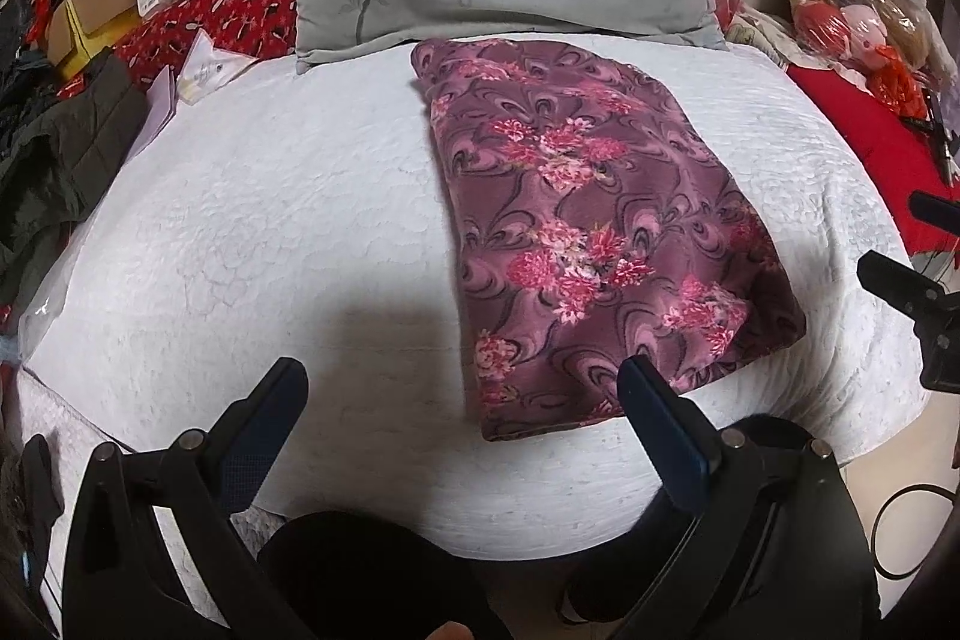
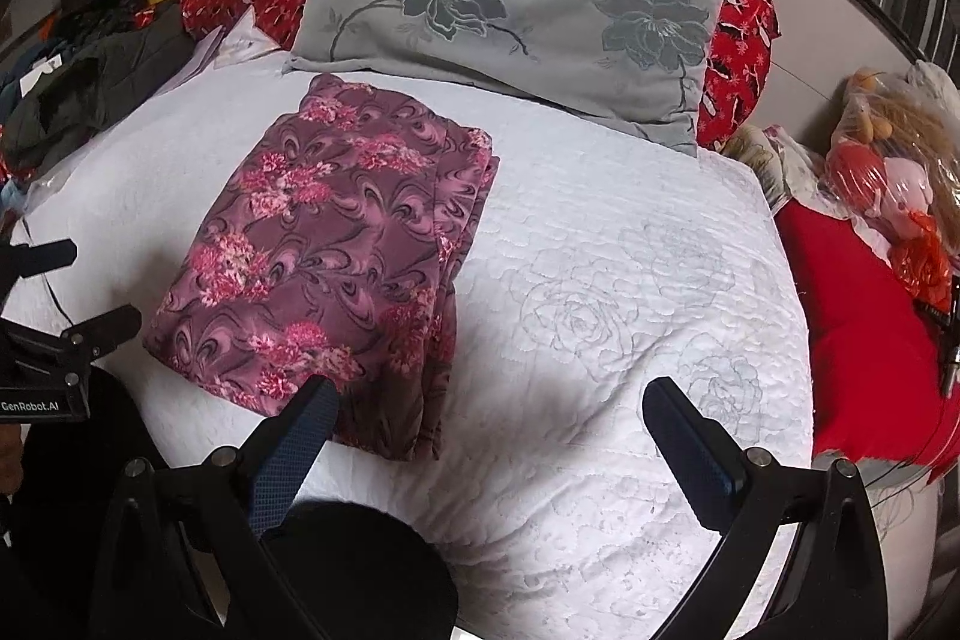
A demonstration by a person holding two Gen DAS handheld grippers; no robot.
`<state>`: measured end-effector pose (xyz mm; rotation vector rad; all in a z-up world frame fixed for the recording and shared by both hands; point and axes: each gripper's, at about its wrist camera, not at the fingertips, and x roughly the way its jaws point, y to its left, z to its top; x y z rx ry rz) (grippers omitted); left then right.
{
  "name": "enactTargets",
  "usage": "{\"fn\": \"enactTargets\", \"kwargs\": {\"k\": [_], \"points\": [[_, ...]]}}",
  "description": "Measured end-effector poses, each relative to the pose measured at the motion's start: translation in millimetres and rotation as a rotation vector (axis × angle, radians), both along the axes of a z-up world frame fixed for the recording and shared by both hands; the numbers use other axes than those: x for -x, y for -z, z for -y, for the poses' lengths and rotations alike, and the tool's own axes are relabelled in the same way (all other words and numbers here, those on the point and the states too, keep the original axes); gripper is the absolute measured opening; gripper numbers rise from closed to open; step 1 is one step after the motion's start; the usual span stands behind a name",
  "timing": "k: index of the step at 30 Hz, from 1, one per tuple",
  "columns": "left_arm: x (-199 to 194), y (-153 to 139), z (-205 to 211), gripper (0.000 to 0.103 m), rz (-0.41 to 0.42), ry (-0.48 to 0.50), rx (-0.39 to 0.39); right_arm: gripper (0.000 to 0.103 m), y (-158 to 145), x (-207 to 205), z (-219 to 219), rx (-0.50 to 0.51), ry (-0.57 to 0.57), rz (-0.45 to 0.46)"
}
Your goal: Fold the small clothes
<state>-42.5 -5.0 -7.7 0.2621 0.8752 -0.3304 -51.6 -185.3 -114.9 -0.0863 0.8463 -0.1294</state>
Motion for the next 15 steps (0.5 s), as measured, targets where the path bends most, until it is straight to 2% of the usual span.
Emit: {"fn": "enactTargets", "kwargs": {"k": [15], "points": [[-0.3, 1.1, 6.2, 0.103, -0.023, 0.021, 0.011, 0.102, 4.8, -5.0, 1.6, -0.020, -0.001, -0.017]]}}
